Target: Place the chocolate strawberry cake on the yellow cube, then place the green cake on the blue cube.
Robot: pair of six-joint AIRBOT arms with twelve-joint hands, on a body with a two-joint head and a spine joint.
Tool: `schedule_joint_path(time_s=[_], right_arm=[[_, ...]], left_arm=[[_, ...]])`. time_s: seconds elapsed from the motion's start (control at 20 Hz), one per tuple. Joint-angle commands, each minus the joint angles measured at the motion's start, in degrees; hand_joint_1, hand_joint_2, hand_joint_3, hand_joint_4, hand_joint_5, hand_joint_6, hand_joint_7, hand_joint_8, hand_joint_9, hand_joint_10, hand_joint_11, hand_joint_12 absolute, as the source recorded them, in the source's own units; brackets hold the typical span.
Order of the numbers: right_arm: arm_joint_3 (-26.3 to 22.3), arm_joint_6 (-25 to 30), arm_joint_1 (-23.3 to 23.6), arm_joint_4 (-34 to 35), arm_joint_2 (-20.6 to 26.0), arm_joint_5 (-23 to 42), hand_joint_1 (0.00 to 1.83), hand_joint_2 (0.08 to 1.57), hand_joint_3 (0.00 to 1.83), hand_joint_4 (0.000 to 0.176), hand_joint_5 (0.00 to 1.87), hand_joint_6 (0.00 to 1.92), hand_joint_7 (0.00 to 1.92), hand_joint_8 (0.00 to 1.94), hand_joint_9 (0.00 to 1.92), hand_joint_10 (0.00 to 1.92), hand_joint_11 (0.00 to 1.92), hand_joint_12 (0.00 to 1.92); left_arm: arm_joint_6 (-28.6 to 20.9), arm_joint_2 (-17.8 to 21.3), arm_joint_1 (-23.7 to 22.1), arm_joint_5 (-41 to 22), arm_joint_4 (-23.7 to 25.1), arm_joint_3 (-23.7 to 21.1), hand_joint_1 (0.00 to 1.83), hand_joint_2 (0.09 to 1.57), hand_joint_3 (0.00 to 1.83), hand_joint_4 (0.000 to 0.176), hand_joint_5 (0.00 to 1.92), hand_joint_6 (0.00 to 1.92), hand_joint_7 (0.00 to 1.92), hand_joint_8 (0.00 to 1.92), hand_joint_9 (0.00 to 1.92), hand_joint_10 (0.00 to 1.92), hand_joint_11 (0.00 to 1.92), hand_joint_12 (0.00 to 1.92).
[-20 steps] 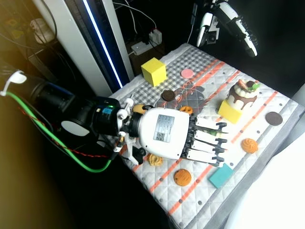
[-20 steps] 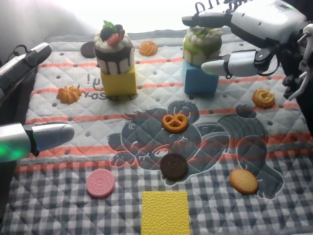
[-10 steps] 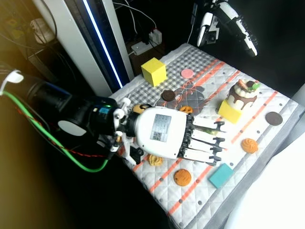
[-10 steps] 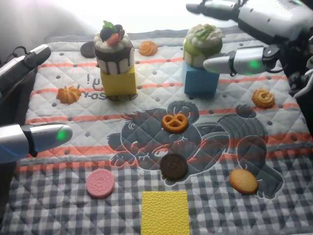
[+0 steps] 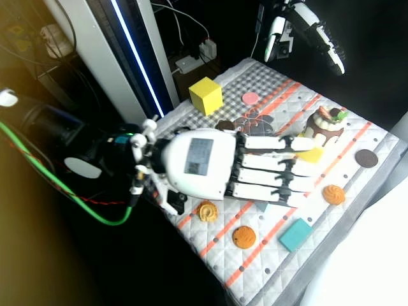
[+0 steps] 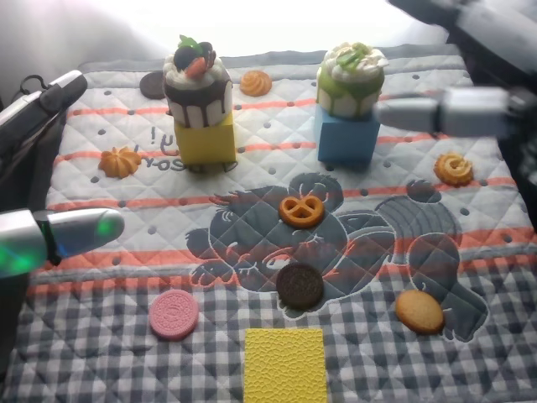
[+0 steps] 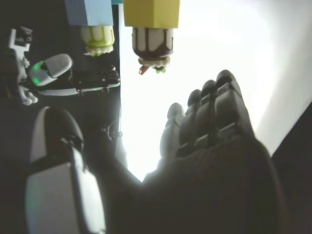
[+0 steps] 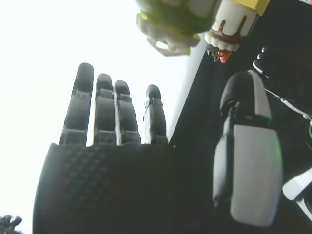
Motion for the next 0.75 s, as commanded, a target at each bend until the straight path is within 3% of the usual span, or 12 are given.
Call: schedule_joint_path(time_s=[0.0,0.05,0.25,0.3,0.35,0.4,0.45,0.5,0.55,0.6,0.65,0.7], right_arm=[[-1.47,1.04,-1.94,2.38,1.37,14.2,0.54,0.98,0.0,0.174,0.0,0.0,0.0,0.0,0.0,0.0,0.0,0.0],[-2.67,1.65,-4.32,3.41,2.49,17.5,0.51,0.98,0.0,0.176,0.0,0.0,0.0,0.0,0.0,0.0,0.09,0.04],[-7.55,3.25,-13.56,6.33,5.53,30.38,0.59,0.98,0.0,0.172,0.0,0.0,0.0,0.0,0.0,0.0,0.0,0.0],[-9.32,3.25,-15.92,6.35,6.57,34.32,0.58,0.94,0.0,0.147,0.01,0.0,0.03,0.01,0.0,0.0,0.0,0.0],[-10.2,3.25,-17.25,6.45,7.25,36.75,0.54,0.93,0.0,0.17,0.01,0.0,0.05,0.01,0.03,0.01,0.0,0.0],[-10.97,3.25,-18.8,6.99,7.77,39.53,0.48,0.94,0.0,0.175,0.0,0.0,0.04,0.0,0.01,0.0,0.0,0.0],[-11.3,3.26,-20.18,7.44,8.12,41.85,0.43,0.98,0.01,0.123,0.0,0.0,0.02,0.0,0.02,0.0,0.03,0.01],[-11.56,3.28,-20.79,7.44,8.41,43.89,0.42,1.0,0.02,0.124,0.0,0.0,0.02,0.0,0.03,0.01,0.02,0.01],[-11.73,3.28,-20.86,7.22,8.62,45.4,0.61,0.94,0.0,0.166,0.0,0.0,0.06,0.01,0.05,0.01,0.04,0.02],[-11.91,3.27,-20.84,6.82,9.14,45.43,0.75,0.96,0.0,0.174,0.07,0.01,0.08,0.01,0.06,0.01,0.01,0.0],[-11.99,3.07,-20.6,6.3,9.56,45.43,0.51,1.08,0.01,0.068,0.14,0.01,0.02,0.0,0.01,0.0,0.0,0.0],[-12.19,3.03,-20.18,6.25,9.82,45.43,0.48,1.09,0.01,0.061,0.11,0.0,0.0,0.0,0.0,0.0,0.0,0.0]], left_arm=[[-3.81,1.19,0.21,-9.42,1.73,0.62,0.77,0.86,0.0,0.16,0.01,0.0,0.0,0.0,0.0,0.0,0.0,0.0],[-6.63,1.72,0.85,-10.63,2.63,0.86,0.77,0.84,0.0,0.173,0.0,0.0,0.0,0.0,0.0,0.0,0.0,0.0],[-16.02,2.9,4.73,-20.56,4.38,1.62,0.67,0.8,0.0,0.176,0.0,0.0,0.0,0.0,0.0,0.0,0.0,0.0],[-16.37,3.27,4.74,-22.77,5.76,1.06,0.61,0.81,0.0,0.176,0.0,0.0,0.0,0.0,0.0,0.0,0.0,0.0],[-16.37,3.56,4.72,-23.95,6.62,0.51,0.56,0.83,0.0,0.176,0.0,0.0,0.0,0.0,0.0,0.0,0.0,0.0],[-16.36,3.65,4.72,-24.76,7.09,0.2,0.45,0.88,0.02,0.167,0.0,0.0,0.0,0.0,0.0,0.0,0.01,0.01],[-16.36,3.63,4.76,-25.57,7.11,0.17,0.42,0.95,0.01,0.142,0.0,0.0,0.02,0.0,0.02,0.0,0.05,0.05],[-16.37,3.41,4.76,-26.55,7.08,0.21,0.42,1.03,0.03,0.123,0.0,0.0,0.0,0.0,0.0,0.0,0.02,0.05],[-16.37,3.24,4.74,-27.97,7.29,0.2,0.4,1.13,0.03,0.103,0.0,0.0,0.0,0.0,0.0,0.0,0.0,0.05],[-16.39,3.22,4.69,-29.56,7.64,0.11,0.5,1.13,0.01,0.11,0.0,0.0,0.0,0.0,0.0,0.0,0.01,0.06],[-17.17,3.29,4.52,-31.35,8.06,0.01,0.42,1.11,0.0,0.099,0.0,0.0,0.0,0.0,0.0,0.0,0.01,0.06],[-17.61,3.12,2.86,-31.35,9.15,0.51,0.36,1.12,0.0,0.057,0.11,0.01,0.0,0.0,0.0,0.0,0.0,0.15]])
